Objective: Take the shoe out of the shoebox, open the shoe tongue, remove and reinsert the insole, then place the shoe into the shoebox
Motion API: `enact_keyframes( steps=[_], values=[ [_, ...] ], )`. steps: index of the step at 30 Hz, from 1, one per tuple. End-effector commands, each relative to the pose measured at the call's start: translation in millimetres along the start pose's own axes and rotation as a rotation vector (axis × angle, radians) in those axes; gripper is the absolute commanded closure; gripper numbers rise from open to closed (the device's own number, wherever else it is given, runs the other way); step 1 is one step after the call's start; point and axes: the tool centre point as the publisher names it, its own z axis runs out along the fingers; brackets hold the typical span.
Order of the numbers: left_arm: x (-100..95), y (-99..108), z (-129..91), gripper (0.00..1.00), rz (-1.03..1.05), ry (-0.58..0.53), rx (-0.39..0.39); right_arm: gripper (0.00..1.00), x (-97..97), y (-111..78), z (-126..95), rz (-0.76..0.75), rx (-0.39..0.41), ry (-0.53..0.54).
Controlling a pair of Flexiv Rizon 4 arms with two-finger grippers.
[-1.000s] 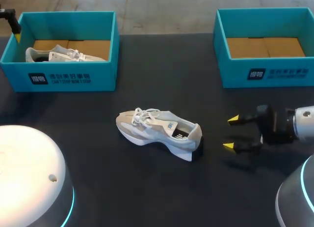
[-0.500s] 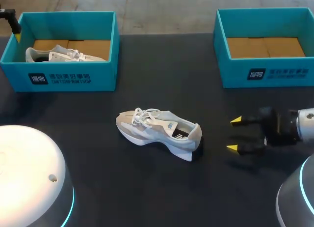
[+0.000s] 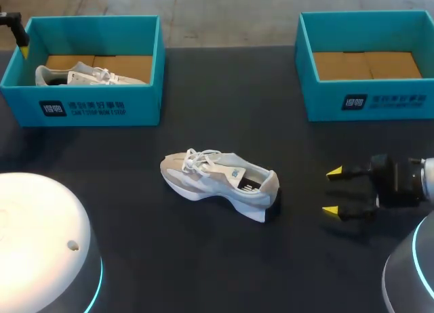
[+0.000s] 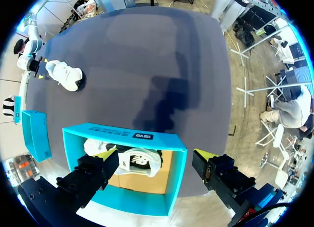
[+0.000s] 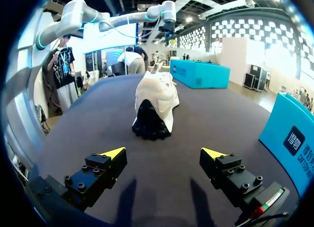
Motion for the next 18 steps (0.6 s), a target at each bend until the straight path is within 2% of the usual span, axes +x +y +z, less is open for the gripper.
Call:
enact_keyframes(
  steps=[1,18],
  values=[
    [0.1,-1,0,0.0,0.0,0.002,-0.002,0.0,3.9,-0.3,6,0.005,0.0,-0.01],
    [0.1,-1,0,0.0,0.0,0.002,-0.002,0.0,17.4,0.9,17,0.035,-0.048,-0.052]
  ],
)
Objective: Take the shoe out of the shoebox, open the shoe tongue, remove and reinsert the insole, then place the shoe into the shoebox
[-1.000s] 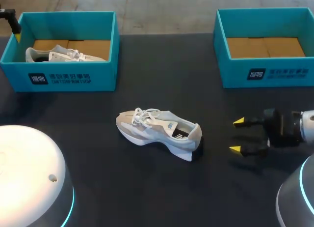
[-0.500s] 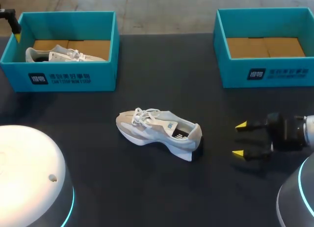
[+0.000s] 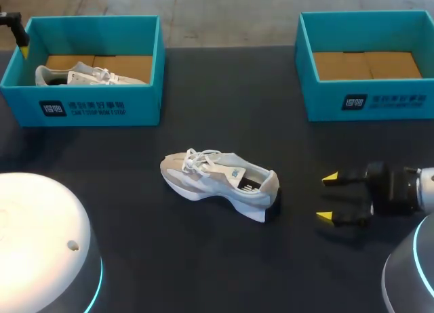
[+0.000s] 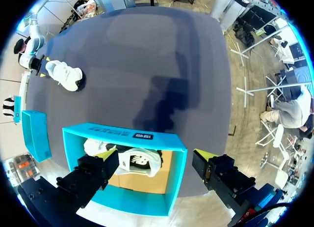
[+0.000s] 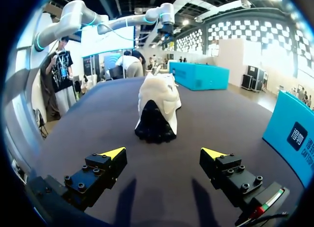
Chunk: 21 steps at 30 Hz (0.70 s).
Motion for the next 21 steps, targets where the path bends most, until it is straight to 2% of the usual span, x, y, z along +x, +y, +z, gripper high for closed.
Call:
enact_keyframes(
  steps=[1,21],
  values=[
    [0.1,-1,0,0.0,0.0,0.002,-0.002,0.0,5.7,0.7,7,0.009,-0.008,-0.032],
    [0.1,-1,0,0.0,0.0,0.002,-0.002,0.0,8.7,13.2,32,0.047,-0.002,-0.033]
  ],
)
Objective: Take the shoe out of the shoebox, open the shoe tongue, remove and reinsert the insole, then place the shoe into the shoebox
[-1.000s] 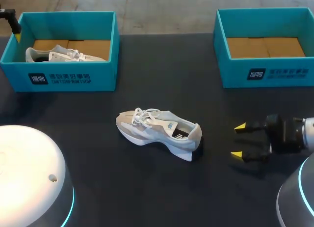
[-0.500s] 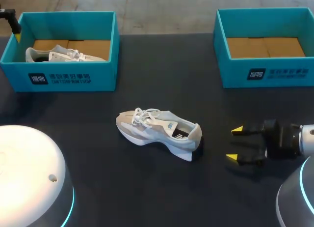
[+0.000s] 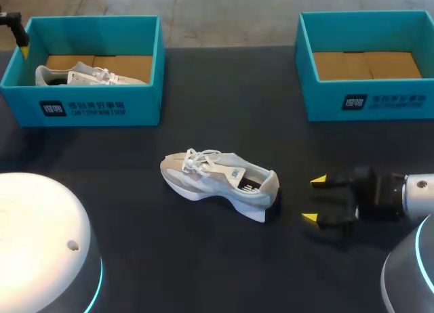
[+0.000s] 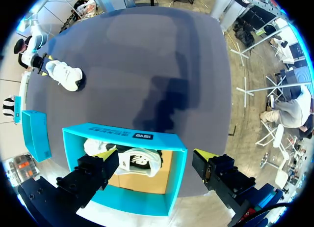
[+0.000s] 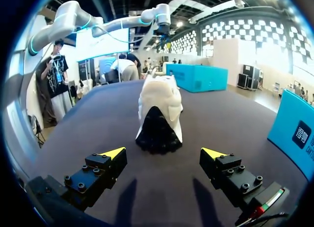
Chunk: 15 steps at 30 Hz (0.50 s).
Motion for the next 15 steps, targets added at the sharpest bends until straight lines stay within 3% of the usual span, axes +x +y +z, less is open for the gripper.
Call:
enact_keyframes(
  steps=[1,15],
  values=[
    [0.1,-1,0,0.0,0.0,0.002,-0.002,0.0,-2.0,2.1,9,0.014,0.011,-0.008],
    [0.1,-1,0,0.0,0.0,0.002,-0.002,0.0,4.3,8.5,23,0.01,-0.017,-0.027]
  ],
)
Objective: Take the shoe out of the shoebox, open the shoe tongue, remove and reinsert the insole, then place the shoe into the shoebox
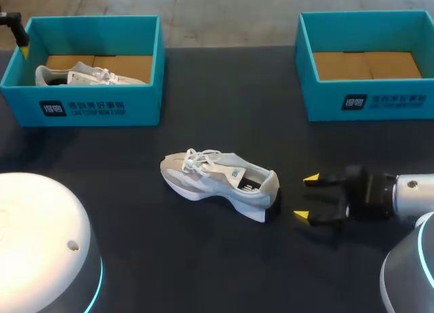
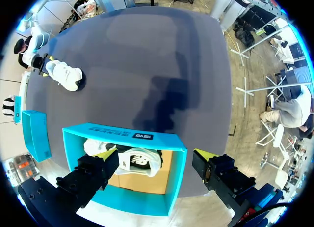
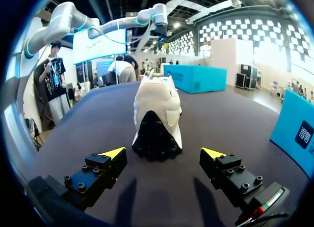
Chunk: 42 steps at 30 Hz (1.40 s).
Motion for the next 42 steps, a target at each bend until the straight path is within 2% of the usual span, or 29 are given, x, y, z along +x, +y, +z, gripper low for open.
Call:
enact_keyframes(
  steps=[1,13,42],
  values=[
    [0.1,-1,0,0.0,0.0,0.002,-0.002,0.0,4.7,2.8,7,-0.004,0.0,-0.008],
    [0.1,-1,0,0.0,0.0,0.002,-0.002,0.0,13.3,10.1,24,-0.008,-0.022,-0.028],
    [0.1,-1,0,0.0,0.0,0.002,-0.002,0.0,16.4,18.6,52,0.053,-0.047,-0.073]
  ],
)
